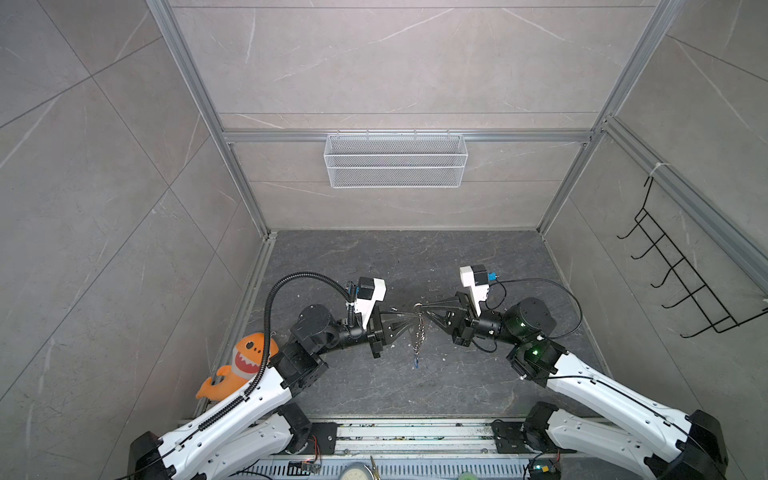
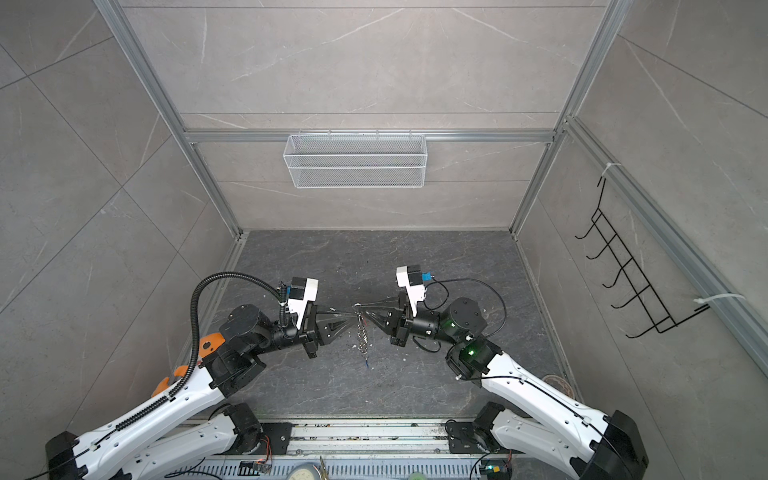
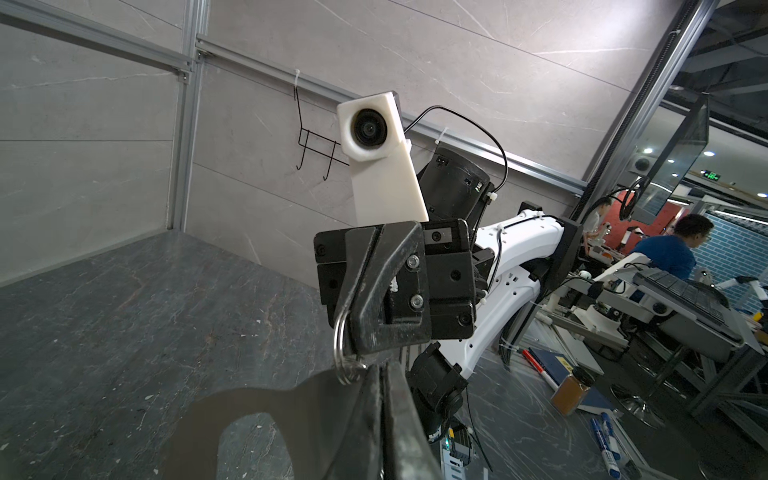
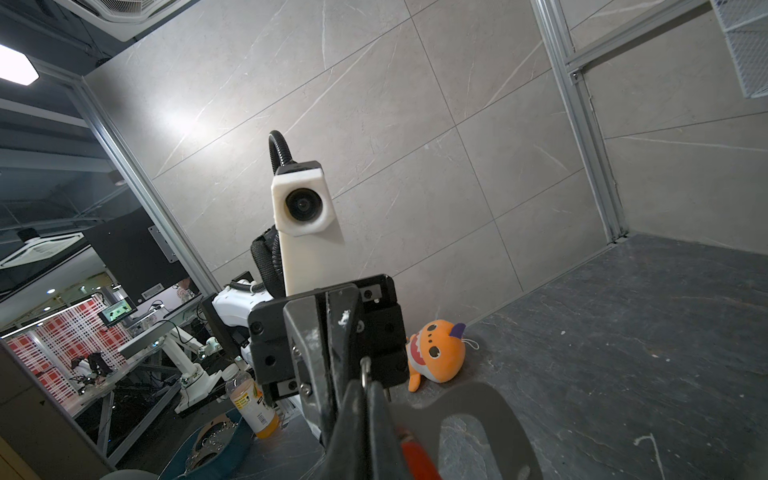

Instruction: Remove the keys from the keyring

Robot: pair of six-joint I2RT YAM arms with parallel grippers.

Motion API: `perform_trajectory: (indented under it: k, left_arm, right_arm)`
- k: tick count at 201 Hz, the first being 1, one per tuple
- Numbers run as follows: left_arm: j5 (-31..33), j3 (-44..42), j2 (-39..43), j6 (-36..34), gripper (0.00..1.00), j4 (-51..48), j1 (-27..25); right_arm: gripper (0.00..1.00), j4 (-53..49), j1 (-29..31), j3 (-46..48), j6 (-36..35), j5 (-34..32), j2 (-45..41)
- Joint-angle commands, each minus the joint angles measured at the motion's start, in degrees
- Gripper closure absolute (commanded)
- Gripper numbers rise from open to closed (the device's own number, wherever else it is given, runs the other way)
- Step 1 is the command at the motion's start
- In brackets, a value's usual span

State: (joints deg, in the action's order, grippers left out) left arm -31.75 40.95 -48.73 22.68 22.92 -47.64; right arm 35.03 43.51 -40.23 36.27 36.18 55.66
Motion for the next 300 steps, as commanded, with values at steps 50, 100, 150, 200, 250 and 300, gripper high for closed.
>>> perform_trajectory:
  k: [50,100,150,200,250,300]
  left_arm:
    - [5.96,2.33,4.24,-2.23,0.75,-4.41,-0.02]
    - [6.35,2.05,5.06,-2.94,0.75,-5.07,-0.01]
    - [2.93,3.26,2.42,-1.85,0.75,-2.23,0.0]
    - [2.5,3.52,2.41,-1.94,0.86,-2.0,-0.01]
    - [1.18,3.74,1.92,-1.17,1.0,-1.3,-0.02]
    - [0.78,6.1,3.03,-1.88,1.0,-7.16,-0.02]
  right_arm:
    - [1.0,0.89,0.48,0.87,-1.16,-0.82,-3.04]
    - [1.0,1.79,0.77,0.37,-0.44,0.41,-2.55]
    - [1.0,3.21,1.71,-0.32,-0.12,1.17,-0.6]
    - [1.0,2.67,2.28,-0.28,-0.68,0.85,-0.29]
    - [1.0,2.58,2.55,-0.03,-0.76,0.47,-0.02]
    - [0.87,-3.05,2.54,-0.85,-2.37,-0.13,-2.28]
